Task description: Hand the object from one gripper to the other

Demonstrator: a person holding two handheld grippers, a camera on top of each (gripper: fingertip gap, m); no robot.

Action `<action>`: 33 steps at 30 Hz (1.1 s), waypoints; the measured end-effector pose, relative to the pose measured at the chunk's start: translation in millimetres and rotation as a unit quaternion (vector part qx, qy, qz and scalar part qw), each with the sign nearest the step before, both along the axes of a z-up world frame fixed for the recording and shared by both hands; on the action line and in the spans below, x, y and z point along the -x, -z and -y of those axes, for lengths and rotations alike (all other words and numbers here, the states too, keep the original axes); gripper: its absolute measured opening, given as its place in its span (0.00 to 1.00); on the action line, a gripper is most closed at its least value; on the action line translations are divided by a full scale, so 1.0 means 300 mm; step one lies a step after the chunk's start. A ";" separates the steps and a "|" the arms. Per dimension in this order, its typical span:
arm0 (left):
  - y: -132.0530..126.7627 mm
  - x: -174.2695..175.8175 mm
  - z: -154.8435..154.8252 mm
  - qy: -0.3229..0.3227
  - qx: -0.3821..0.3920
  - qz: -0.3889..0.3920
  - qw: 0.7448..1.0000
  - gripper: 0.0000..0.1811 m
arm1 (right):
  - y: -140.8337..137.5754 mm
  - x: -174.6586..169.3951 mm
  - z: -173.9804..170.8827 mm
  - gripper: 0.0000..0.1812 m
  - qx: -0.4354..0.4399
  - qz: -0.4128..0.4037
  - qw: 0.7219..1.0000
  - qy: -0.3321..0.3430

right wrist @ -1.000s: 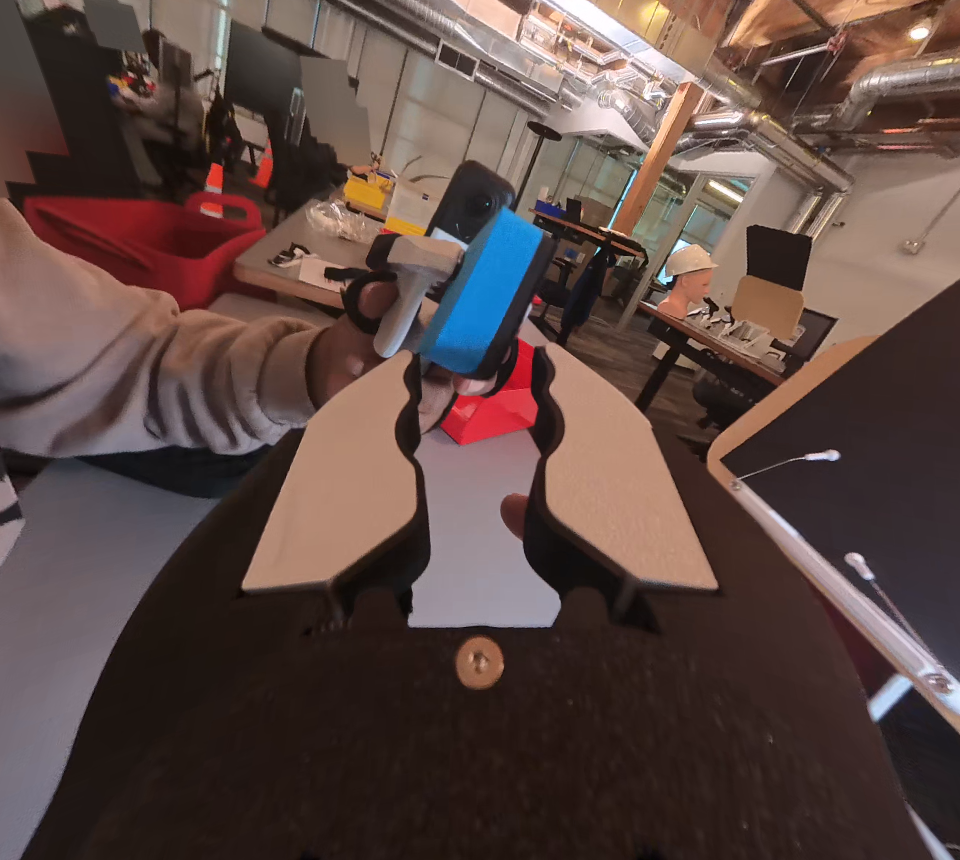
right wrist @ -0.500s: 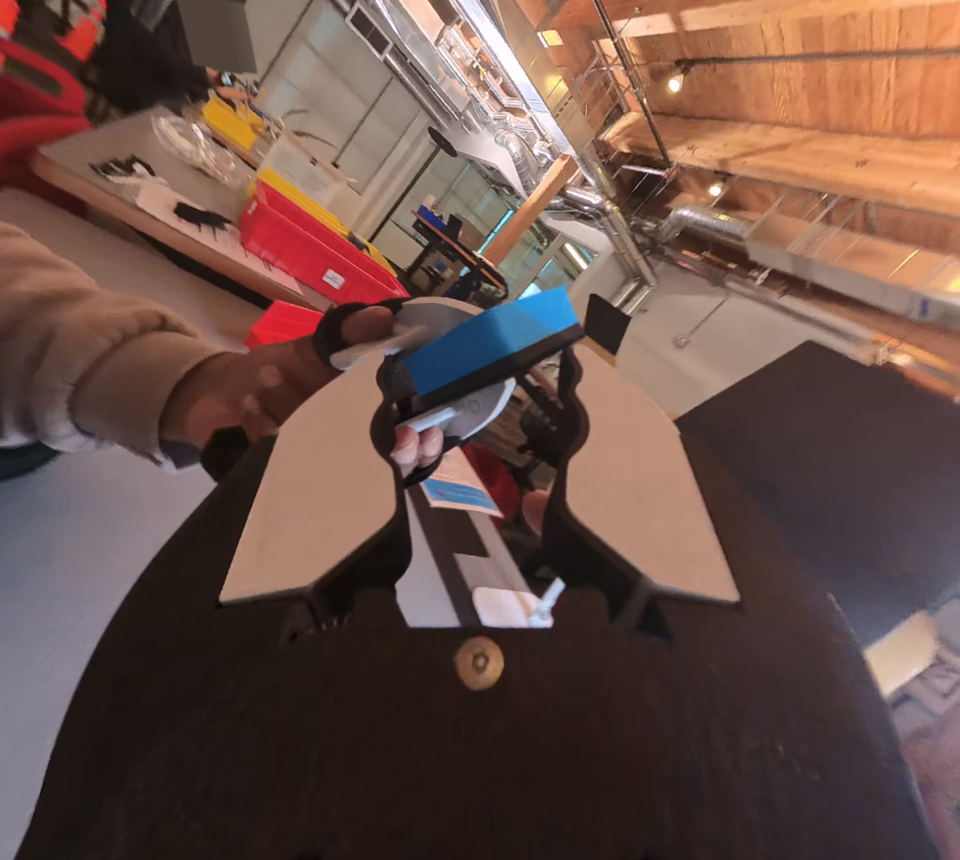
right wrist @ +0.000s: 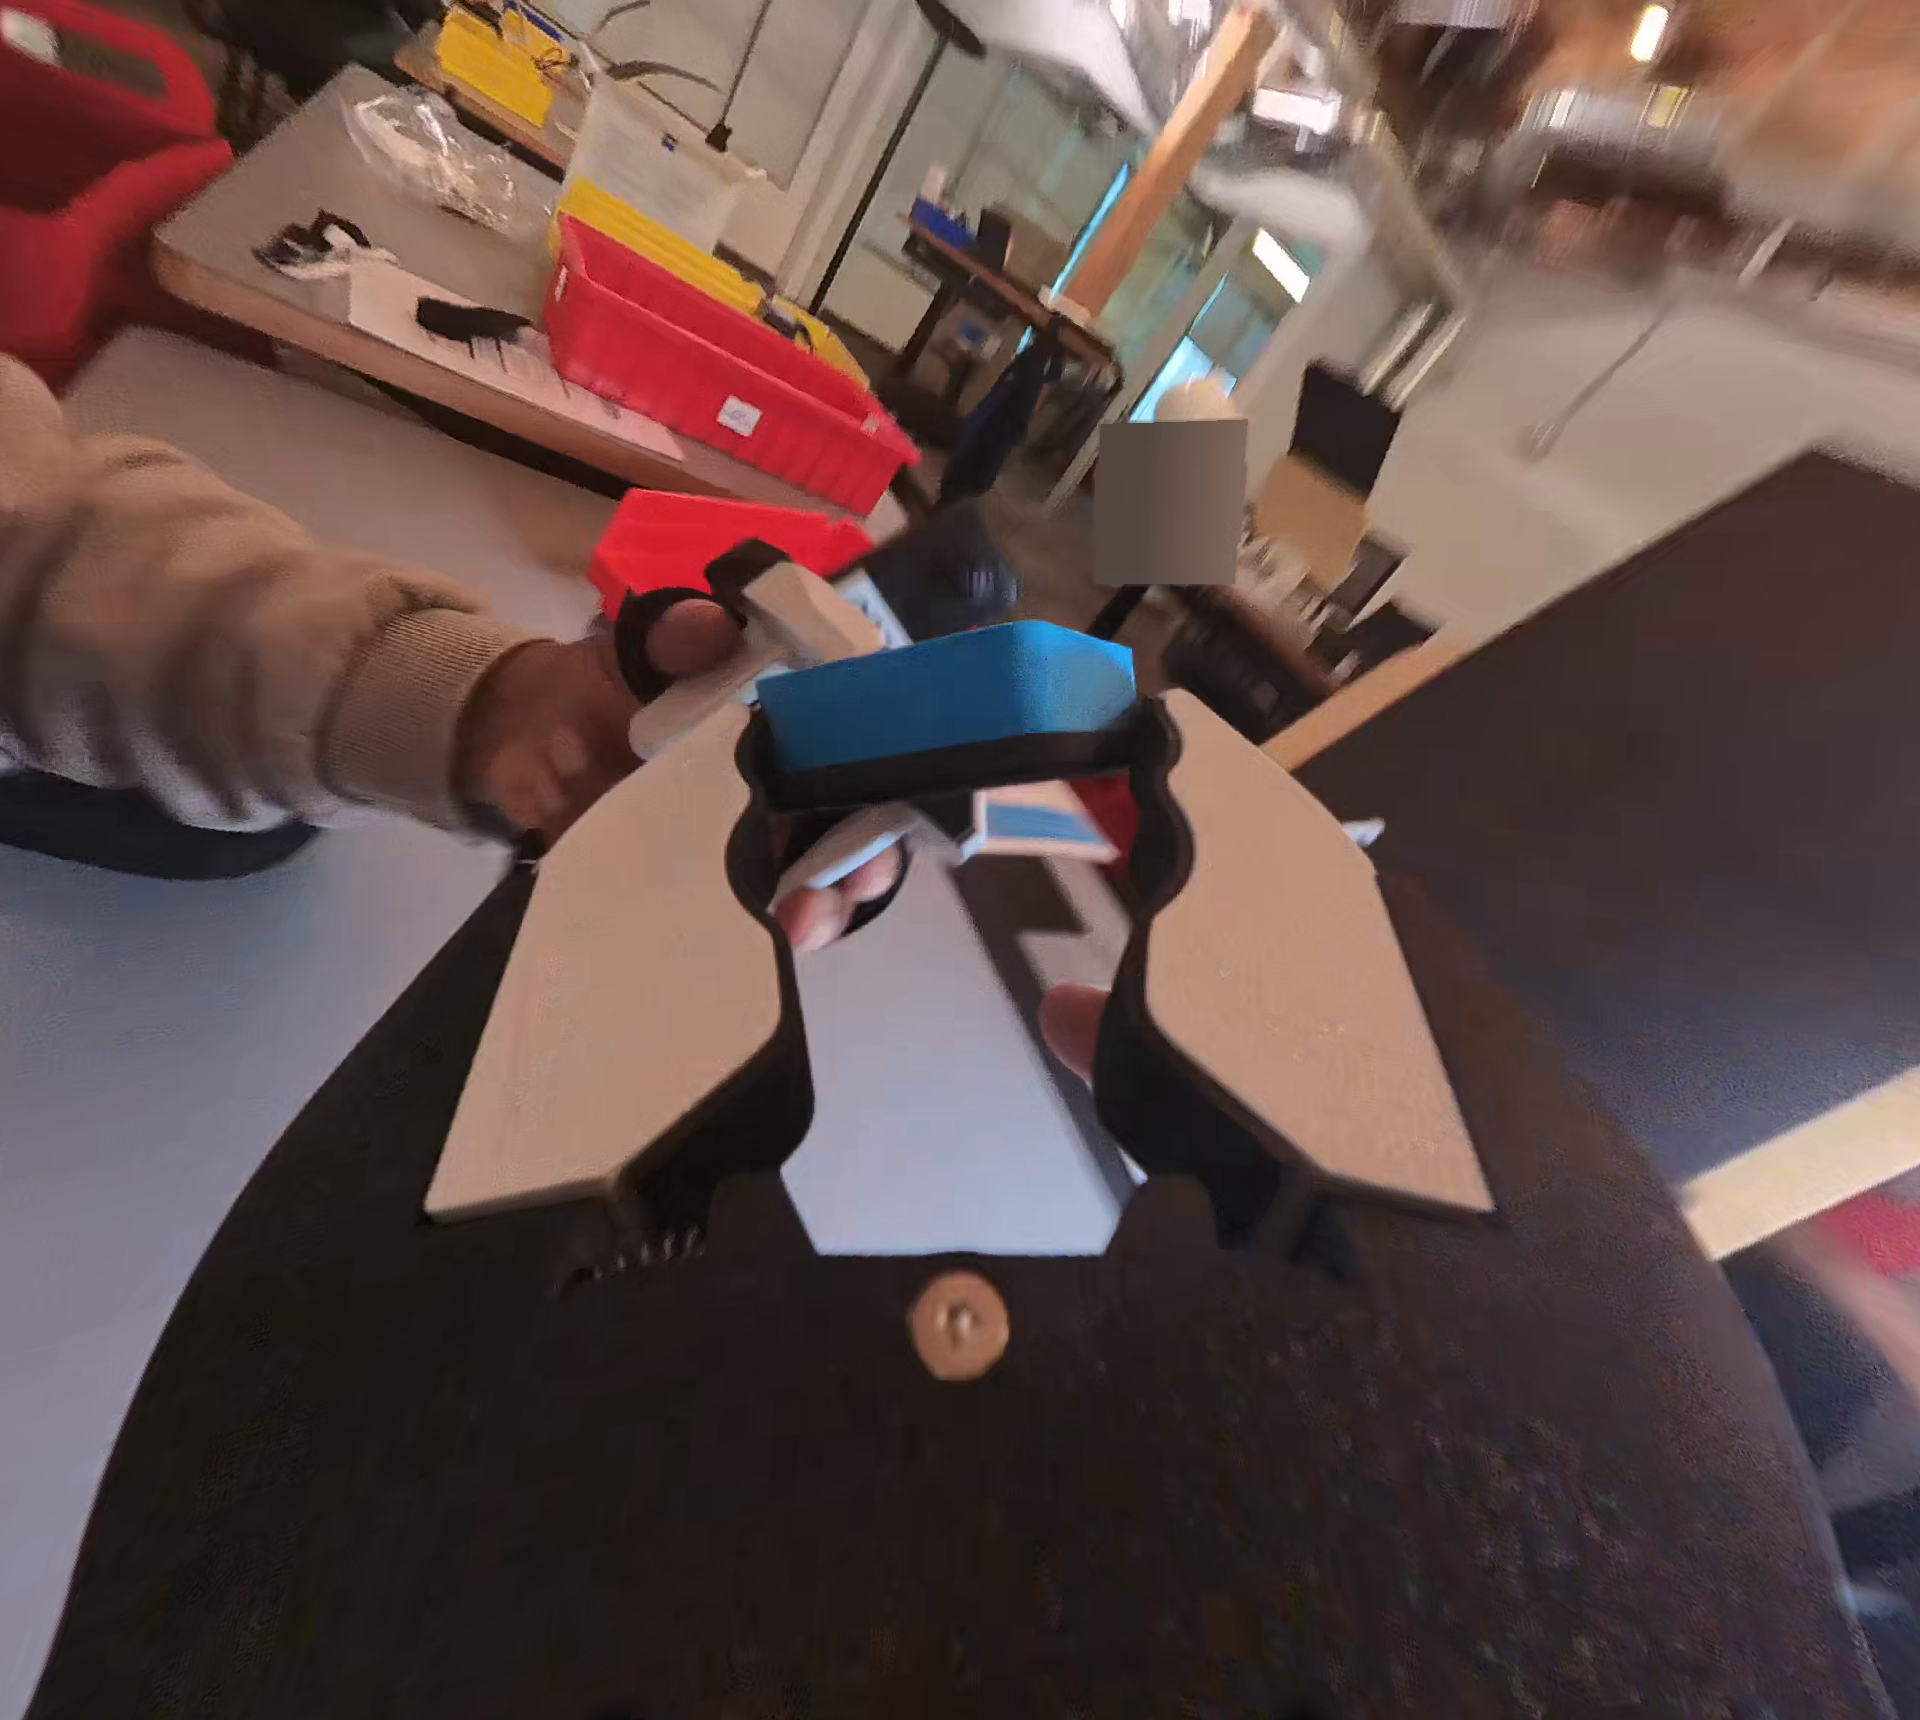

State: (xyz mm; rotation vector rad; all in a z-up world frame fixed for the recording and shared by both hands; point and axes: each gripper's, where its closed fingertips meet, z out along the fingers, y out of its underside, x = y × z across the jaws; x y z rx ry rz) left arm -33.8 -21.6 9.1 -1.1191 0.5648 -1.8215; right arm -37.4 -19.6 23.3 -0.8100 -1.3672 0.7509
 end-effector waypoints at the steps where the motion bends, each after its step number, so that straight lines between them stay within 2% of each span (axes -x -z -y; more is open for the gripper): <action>1: 0.024 0.021 -0.030 -0.055 -0.036 -0.051 0.997 0.21 | 0.025 -0.002 -0.028 0.37 0.057 0.033 0.998 0.002; 3: 0.070 0.063 -0.076 -0.159 -0.123 -0.165 0.966 0.25 | 0.098 -0.014 -0.088 0.37 0.156 0.107 0.982 0.021; 5: 0.130 0.085 -0.107 -0.245 -0.221 -0.299 0.895 0.28 | 0.171 -0.024 -0.109 0.37 0.236 0.165 0.958 0.010; 7: 0.183 0.085 -0.119 -0.289 -0.307 -0.395 0.816 0.31 | 0.241 -0.021 -0.118 0.37 0.280 0.210 0.937 -0.002; 9: 0.236 0.060 -0.109 -0.288 -0.368 -0.448 0.762 0.32 | 0.327 -0.022 -0.080 0.37 0.313 0.277 0.908 -0.042; 13: 0.361 0.005 -0.067 -0.221 -0.434 -0.513 0.707 0.33 | 0.438 -0.031 -0.018 0.37 0.329 0.358 0.868 -0.102; 15: 0.407 -0.017 -0.050 -0.194 -0.444 -0.534 0.693 0.34 | 0.494 -0.043 0.010 0.37 0.332 0.398 0.846 -0.121; 20: 0.473 -0.056 -0.029 -0.146 -0.421 -0.544 0.711 0.35 | 0.530 -0.020 0.022 0.36 0.360 0.410 0.827 -0.135; 22: 0.466 -0.053 -0.038 -0.150 -0.407 -0.538 0.723 0.36 | 0.521 -0.013 0.009 0.36 0.372 0.395 0.829 -0.136; 26: 0.415 -0.028 -0.084 -0.201 -0.391 -0.520 0.733 0.36 | 0.468 0.021 -0.044 0.36 0.430 0.327 0.829 -0.142; 29: 0.363 -0.001 -0.130 -0.266 -0.398 -0.511 0.714 0.38 | 0.413 0.046 -0.091 0.36 0.492 0.260 0.817 -0.152; 33: 0.336 0.013 -0.152 -0.317 -0.450 -0.521 0.653 0.38 | 0.391 0.063 -0.113 0.36 0.540 0.225 0.795 -0.162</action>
